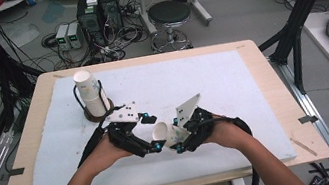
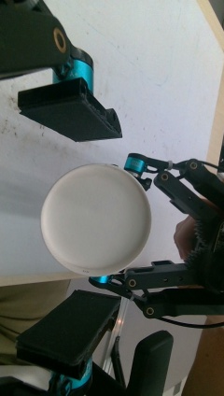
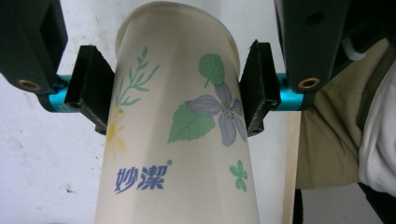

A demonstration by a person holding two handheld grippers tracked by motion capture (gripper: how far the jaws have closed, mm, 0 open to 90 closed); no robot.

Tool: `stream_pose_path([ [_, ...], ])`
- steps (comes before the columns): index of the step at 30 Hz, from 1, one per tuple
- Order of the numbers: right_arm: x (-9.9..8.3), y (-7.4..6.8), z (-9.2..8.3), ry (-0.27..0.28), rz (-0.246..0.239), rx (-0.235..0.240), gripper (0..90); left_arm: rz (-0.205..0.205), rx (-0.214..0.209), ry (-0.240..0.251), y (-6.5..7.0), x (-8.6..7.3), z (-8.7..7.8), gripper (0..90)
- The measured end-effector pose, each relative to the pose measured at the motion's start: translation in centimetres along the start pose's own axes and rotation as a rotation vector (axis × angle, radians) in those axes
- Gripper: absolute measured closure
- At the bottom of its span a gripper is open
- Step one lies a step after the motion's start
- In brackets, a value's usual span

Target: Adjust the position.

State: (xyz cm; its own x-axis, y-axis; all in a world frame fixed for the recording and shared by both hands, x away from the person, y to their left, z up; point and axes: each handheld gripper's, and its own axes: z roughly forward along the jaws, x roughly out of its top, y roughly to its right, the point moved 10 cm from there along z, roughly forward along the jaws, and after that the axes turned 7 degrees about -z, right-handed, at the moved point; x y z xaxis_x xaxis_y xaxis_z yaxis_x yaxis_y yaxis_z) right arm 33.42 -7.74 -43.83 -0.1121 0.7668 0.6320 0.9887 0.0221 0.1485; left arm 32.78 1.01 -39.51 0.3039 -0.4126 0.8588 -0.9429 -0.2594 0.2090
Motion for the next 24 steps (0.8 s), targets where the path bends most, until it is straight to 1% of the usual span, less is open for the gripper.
stream_pose_path([
  [5,0.3,0.0,0.0,-0.024,-0.014,0.012,35.7,0.002,-0.008,-0.026,0.0,-0.3,0.3,18.9],
  [10,0.3,-0.1,0.2,-0.076,-0.033,0.020,35.7,-0.007,-0.017,-0.039,0.0,-0.5,0.6,21.6],
  [12,0.4,-0.2,0.3,-0.082,-0.042,0.024,35.7,-0.003,-0.019,-0.052,0.0,-0.7,0.8,22.9],
  [16,0.3,-0.3,0.5,-0.125,-0.050,0.030,35.7,-0.006,-0.020,-0.073,-0.1,-0.9,1.0,26.6],
  [18,0.3,-0.3,0.7,-0.132,-0.053,0.039,35.7,-0.009,-0.022,-0.088,-0.1,-1.1,1.0,29.1],
  [20,0.2,-0.4,0.8,-0.137,-0.060,0.044,35.7,-0.015,-0.026,-0.090,-0.1,-1.1,1.1,31.7],
  [24,0.1,-0.4,0.8,-0.142,-0.054,0.048,35.7,-0.017,-0.035,-0.104,-0.2,-1.3,1.1,35.4],
])
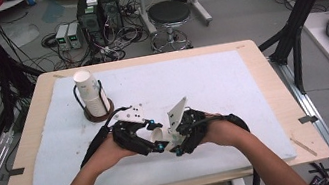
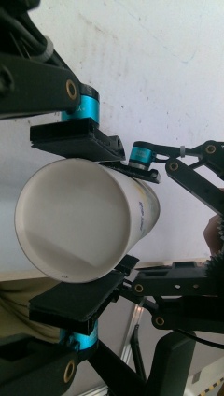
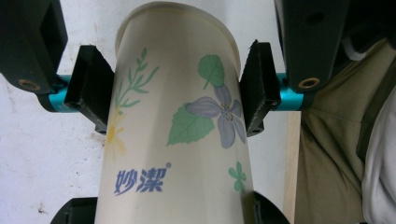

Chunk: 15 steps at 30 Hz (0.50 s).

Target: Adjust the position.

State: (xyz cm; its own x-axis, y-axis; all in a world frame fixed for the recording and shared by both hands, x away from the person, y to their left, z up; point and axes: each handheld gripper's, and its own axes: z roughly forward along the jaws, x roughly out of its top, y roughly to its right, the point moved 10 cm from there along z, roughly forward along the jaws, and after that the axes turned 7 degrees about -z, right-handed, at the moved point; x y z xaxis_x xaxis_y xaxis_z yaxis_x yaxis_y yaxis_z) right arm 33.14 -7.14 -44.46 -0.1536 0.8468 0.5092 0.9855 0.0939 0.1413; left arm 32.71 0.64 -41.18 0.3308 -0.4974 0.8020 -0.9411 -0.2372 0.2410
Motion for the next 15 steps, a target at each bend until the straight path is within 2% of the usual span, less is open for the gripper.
stream_pose_path([
  [4,-0.1,-0.1,0.1,-0.010,-0.007,0.008,35.3,0.009,-0.003,-0.020,0.0,-0.3,0.2,36.7],
  [6,-0.2,-0.1,0.2,-0.011,-0.017,0.001,30.6,0.015,0.003,-0.015,0.0,-0.2,0.2,37.1],
  [7,-0.2,-0.1,0.1,-0.006,-0.007,-0.008,27.8,0.016,0.010,-0.009,-0.1,-0.1,0.1,37.2],
  [9,-0.1,0.2,-0.2,0.017,0.026,-0.033,20.6,0.016,0.016,0.010,-0.2,0.0,-0.1,37.3],
  [15,0.4,1.0,-2.3,0.167,0.093,-0.094,19.7,0.004,0.027,0.068,-0.6,0.4,-1.0,37.3],
])
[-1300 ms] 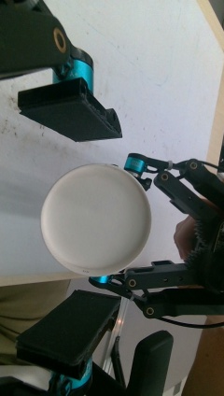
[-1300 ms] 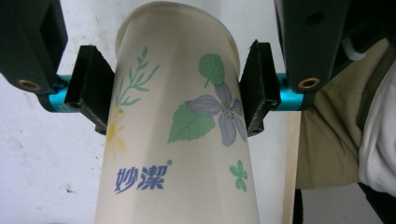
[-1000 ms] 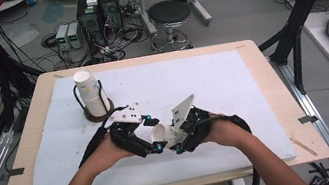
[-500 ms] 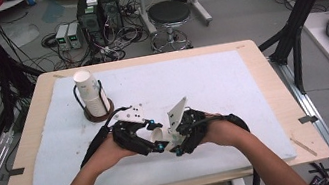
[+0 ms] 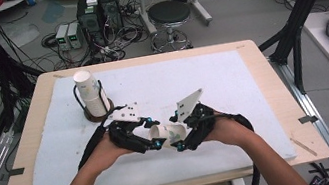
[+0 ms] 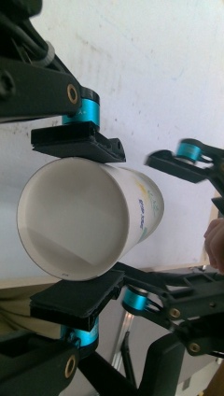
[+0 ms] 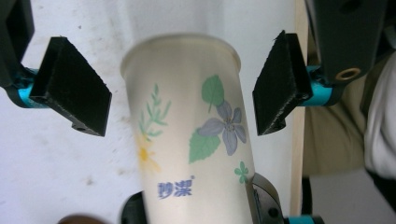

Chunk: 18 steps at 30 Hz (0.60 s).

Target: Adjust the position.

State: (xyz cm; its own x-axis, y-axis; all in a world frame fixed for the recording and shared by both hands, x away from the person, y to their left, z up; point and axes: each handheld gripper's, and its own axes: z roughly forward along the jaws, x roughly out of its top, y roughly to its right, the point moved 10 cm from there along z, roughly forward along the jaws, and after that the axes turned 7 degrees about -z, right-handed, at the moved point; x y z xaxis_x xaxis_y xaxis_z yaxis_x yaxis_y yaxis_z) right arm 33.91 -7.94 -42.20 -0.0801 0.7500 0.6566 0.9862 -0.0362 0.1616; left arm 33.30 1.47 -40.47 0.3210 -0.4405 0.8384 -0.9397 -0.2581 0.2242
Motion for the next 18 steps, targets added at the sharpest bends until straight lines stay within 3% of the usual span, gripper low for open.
stream_pose_path([
  [5,0.2,0.6,-1.4,0.126,0.064,-0.051,19.7,-0.017,0.007,0.069,-0.4,0.2,-0.6,37.3],
  [9,-0.2,0.8,-2.1,0.187,0.102,-0.099,18.9,-0.024,0.018,0.111,-0.7,0.0,-1.1,37.3],
  [18,-1.3,0.7,-2.2,0.296,0.157,-0.144,19.0,-0.032,0.034,0.191,-1.3,-0.2,-2.0,37.3],
])
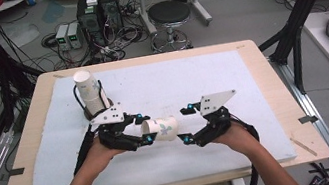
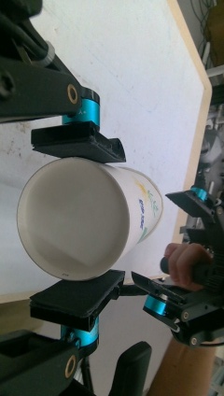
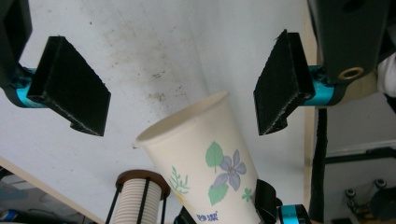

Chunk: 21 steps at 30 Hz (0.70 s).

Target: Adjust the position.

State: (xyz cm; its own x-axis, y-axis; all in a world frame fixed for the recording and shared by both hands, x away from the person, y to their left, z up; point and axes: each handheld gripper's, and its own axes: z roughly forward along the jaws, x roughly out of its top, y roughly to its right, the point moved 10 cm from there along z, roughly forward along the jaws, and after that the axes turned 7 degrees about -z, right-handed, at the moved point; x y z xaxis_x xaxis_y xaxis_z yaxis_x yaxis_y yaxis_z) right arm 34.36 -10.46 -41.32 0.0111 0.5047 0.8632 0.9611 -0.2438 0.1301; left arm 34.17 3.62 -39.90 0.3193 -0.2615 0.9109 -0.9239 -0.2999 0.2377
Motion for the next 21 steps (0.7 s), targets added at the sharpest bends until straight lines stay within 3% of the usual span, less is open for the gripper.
stream_pose_path([
  [10,-0.7,-0.3,0.2,0.096,0.056,0.008,19.1,0.013,-0.030,0.085,0.3,0.0,-0.7,37.3],
  [21,-0.8,-1.1,0.9,0.119,0.060,0.065,19.3,0.039,-0.083,0.108,1.5,0.1,-0.7,37.4],
])
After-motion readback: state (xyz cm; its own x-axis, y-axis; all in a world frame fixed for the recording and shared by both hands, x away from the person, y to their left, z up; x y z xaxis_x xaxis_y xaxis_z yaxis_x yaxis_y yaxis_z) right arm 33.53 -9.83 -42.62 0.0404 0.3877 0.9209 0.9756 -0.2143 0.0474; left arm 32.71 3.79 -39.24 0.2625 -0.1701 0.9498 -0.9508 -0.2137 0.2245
